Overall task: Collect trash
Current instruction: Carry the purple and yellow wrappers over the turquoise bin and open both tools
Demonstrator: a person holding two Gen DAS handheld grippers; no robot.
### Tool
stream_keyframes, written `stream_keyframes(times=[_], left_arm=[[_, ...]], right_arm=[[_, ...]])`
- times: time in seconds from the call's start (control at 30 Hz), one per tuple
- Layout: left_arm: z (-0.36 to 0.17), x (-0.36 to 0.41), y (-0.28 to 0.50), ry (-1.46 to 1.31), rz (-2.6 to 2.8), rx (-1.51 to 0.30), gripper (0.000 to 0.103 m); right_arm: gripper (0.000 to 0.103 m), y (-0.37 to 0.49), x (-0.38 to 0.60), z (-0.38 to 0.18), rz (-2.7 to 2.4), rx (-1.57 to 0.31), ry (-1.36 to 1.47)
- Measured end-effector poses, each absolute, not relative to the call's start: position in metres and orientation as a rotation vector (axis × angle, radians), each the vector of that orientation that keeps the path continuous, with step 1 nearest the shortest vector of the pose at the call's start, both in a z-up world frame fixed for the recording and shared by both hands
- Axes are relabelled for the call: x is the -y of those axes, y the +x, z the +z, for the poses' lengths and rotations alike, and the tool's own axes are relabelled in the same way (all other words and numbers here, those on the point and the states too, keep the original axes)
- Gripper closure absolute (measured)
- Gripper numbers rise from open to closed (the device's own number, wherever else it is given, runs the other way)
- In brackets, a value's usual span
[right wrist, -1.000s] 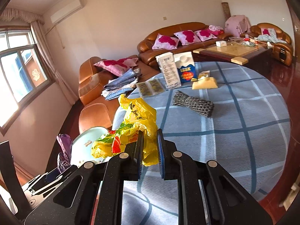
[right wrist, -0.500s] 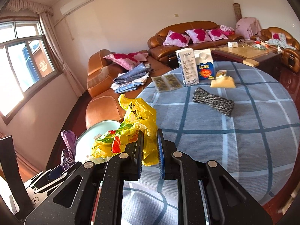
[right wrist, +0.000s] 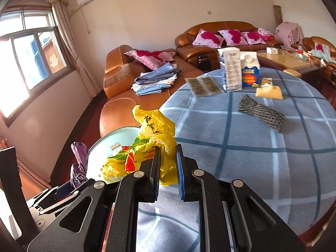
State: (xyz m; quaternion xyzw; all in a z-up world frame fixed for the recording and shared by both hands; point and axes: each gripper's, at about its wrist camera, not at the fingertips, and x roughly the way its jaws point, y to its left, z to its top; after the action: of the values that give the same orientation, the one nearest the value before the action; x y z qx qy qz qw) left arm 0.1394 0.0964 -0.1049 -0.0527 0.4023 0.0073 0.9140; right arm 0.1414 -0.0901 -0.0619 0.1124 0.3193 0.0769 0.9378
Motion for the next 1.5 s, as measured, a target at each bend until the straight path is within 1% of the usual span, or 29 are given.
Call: stream_keyframes(times=[0.53, 0.67, 0.7, 0.77, 0.83, 0.87, 0.9, 0.93, 0.97, 1.27, 1.5], left_arm=[[-0.142, -0.126, 0.196, -0.14, 0.074, -0.919, 0.058], [-0.15, -0.132, 0.209, -0.145, 0.085, -0.937, 0.057], [-0.152, -0.132, 0.211, -0.147, 0.086, -0.941, 0.056], [-0.155, -0.135, 0.215, -0.155, 0.095, -0.95, 0.053], [-0.157, -0.14, 0.217, -0.163, 0.112, -0.955, 0.052], [-0.158, -0.141, 0.217, -0.163, 0.119, -0.957, 0.05], [-0.158, -0.143, 0.217, -0.162, 0.125, -0.957, 0.047], [-0.159, -0.144, 0.216, -0.158, 0.137, -0.953, 0.037], [-0.157, -0.144, 0.215, -0.15, 0.149, -0.944, 0.032], [-0.147, -0.133, 0.211, -0.107, 0.184, -0.927, 0.029], [-0.135, -0.094, 0.203, -0.087, 0.129, -0.912, 0.027]], right_arm=[[0.088, 0.209, 0.036, -0.095, 0.237, -0.753, 0.139], [0.087, 0.225, 0.03, -0.104, 0.265, -0.779, 0.133], [0.085, 0.23, 0.029, -0.106, 0.272, -0.782, 0.128], [0.083, 0.236, 0.026, -0.109, 0.288, -0.785, 0.128], [0.076, 0.242, 0.025, -0.112, 0.314, -0.791, 0.137], [0.07, 0.244, 0.024, -0.113, 0.321, -0.792, 0.138], [0.067, 0.246, 0.023, -0.114, 0.325, -0.791, 0.139], [0.066, 0.248, 0.023, -0.115, 0.329, -0.79, 0.141], [0.062, 0.249, 0.023, -0.116, 0.331, -0.791, 0.144], [0.062, 0.236, 0.055, -0.106, 0.291, -0.767, 0.218], [0.062, 0.221, 0.103, -0.097, 0.205, -0.759, 0.243]])
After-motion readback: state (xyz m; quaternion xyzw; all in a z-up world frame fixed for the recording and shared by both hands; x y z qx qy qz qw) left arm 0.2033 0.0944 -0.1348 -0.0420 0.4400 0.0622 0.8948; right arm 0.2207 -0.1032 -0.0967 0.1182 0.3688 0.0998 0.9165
